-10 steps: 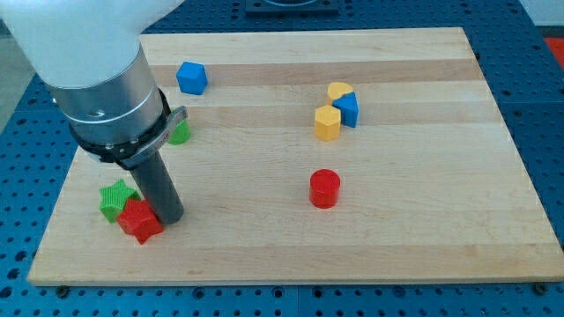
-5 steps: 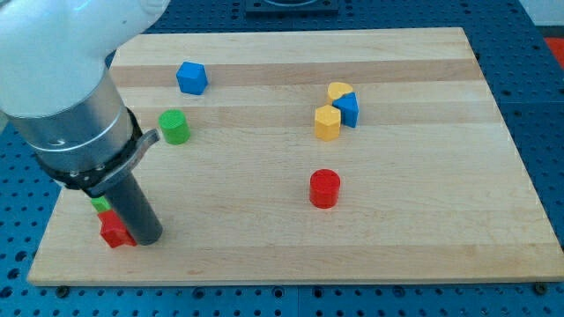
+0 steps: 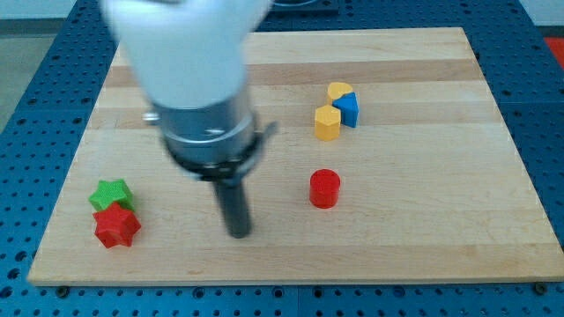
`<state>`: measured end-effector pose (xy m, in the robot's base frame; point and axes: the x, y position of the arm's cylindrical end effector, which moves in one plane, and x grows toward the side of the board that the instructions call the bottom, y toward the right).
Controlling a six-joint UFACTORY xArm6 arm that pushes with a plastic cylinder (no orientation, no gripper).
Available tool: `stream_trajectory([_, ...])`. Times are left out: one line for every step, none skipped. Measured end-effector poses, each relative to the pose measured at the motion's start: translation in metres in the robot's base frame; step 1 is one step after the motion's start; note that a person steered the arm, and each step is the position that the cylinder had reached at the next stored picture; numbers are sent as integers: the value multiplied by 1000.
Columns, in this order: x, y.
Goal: Move the red circle into the red star
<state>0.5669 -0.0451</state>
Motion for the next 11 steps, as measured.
stream_trajectory([0,62])
stream_trajectory([0,83])
stream_trajectory([-8,91])
stream_trajectory([-25,129])
stream_trajectory([-27,135])
stream_trajectory([-45,106])
stream_trajectory([-63,86])
stream_trajectory([-63,65])
stream_trajectory([-63,37])
stream_trajectory([-63,4])
stream_trajectory([-62,-29])
